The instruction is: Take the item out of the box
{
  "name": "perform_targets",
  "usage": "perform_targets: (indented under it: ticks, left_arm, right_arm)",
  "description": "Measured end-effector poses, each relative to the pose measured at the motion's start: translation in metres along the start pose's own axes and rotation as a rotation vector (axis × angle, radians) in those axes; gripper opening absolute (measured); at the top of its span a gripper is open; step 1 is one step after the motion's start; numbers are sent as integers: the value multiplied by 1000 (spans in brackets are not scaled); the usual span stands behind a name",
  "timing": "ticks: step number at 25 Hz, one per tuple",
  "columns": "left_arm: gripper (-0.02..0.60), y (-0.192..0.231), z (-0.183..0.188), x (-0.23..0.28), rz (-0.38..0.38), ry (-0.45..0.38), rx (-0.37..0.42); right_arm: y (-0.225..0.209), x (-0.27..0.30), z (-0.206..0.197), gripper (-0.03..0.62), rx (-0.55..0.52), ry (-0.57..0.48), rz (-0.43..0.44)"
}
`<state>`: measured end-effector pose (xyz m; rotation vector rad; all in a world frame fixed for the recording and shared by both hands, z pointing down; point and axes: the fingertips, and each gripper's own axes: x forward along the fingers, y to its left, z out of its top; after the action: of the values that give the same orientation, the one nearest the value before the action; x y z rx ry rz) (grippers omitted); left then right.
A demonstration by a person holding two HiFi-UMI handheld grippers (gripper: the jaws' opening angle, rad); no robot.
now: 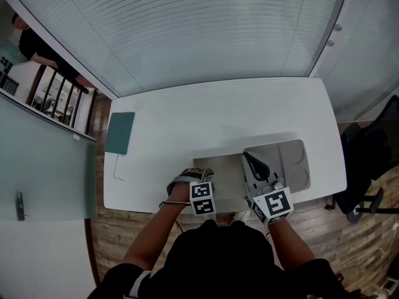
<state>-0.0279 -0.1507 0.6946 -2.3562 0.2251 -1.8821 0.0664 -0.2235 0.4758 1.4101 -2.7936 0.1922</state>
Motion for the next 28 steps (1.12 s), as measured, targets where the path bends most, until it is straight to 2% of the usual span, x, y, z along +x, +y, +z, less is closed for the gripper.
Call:
perform_targets:
  ticks: [5, 20, 24, 28]
  left_arm:
    - [179, 1, -1, 0, 11, 5, 10]
    - [170, 2, 2, -1, 49, -11, -5]
    - [169, 5, 9, -9, 72, -62, -13]
    - [169, 15, 18, -23, 130, -148, -42]
  right_arm:
    - [1, 1, 4, 6, 11, -3, 17]
    - [-3, -2, 3, 6, -4, -3, 11]
    - [-4, -1, 1, 6, -1, -1, 8]
    - [-7, -1, -3, 6, -3, -8, -8]
